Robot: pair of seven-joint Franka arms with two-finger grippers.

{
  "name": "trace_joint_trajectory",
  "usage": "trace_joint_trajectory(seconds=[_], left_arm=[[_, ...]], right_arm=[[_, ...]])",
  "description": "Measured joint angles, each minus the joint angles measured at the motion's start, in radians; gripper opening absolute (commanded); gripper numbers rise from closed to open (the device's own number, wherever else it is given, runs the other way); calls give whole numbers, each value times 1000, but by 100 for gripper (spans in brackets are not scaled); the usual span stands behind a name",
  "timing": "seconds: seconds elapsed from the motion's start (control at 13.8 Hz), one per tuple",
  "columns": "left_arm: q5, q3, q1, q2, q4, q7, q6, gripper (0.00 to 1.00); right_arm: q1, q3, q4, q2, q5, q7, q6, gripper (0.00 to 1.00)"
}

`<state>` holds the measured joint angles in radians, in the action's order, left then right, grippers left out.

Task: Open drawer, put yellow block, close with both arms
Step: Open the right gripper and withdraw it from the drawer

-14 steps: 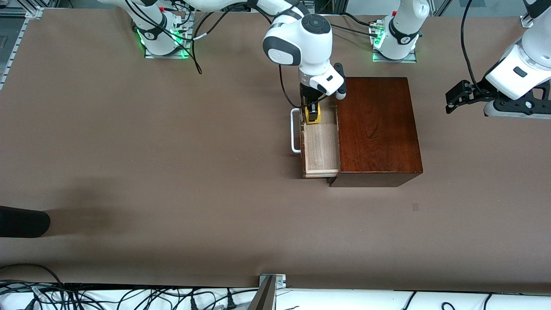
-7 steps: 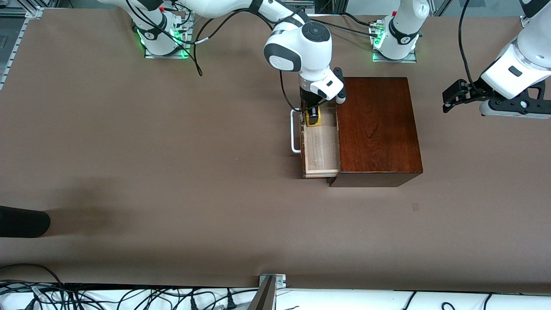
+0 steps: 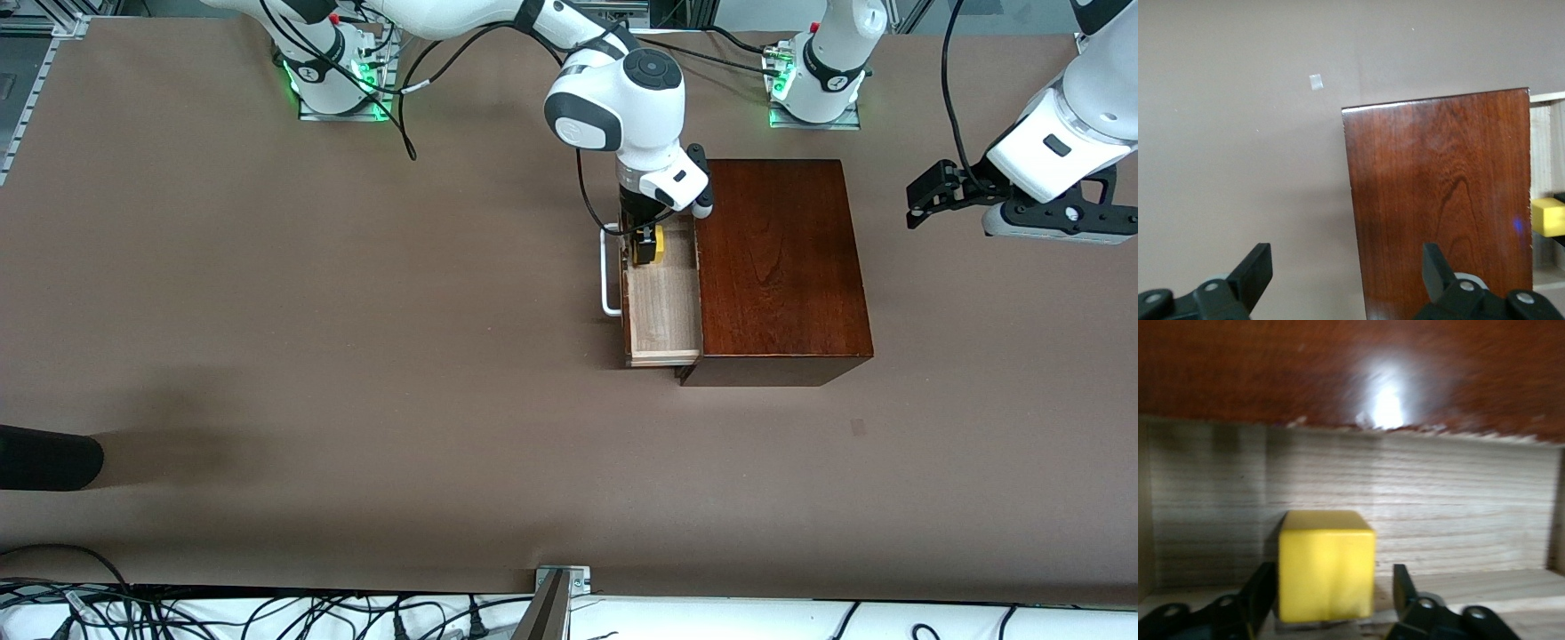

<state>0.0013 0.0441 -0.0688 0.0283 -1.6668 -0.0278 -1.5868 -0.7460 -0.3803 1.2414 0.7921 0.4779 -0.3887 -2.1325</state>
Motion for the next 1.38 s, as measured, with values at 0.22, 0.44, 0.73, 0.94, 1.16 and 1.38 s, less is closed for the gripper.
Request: trace_joint_trajectory(seconds=[0.22, 0.44, 0.73, 0.94, 1.16, 1.38], left_arm=[[-8, 16, -1, 1, 4, 46, 45, 100], [-16, 36, -2, 1, 6, 217, 59, 100], [-83, 37, -4, -6, 6, 518, 133, 100], [-172, 48, -52, -32, 6, 611, 258, 100], [-269, 78, -185, -94, 20, 613, 303, 100], [-272, 86, -325, -252, 127, 619, 228, 100]], right_arm=[[-3, -6, -122, -12, 0, 9, 97, 100], [1, 0, -183, -74, 0, 13, 193, 100], [136, 22, -198, -209, -44, 26, 312, 100], [366, 39, -199, -293, -228, 19, 332, 100], [478, 164, -141, -391, -411, 7, 354, 100], [517, 313, 74, -569, -551, 15, 367, 100]])
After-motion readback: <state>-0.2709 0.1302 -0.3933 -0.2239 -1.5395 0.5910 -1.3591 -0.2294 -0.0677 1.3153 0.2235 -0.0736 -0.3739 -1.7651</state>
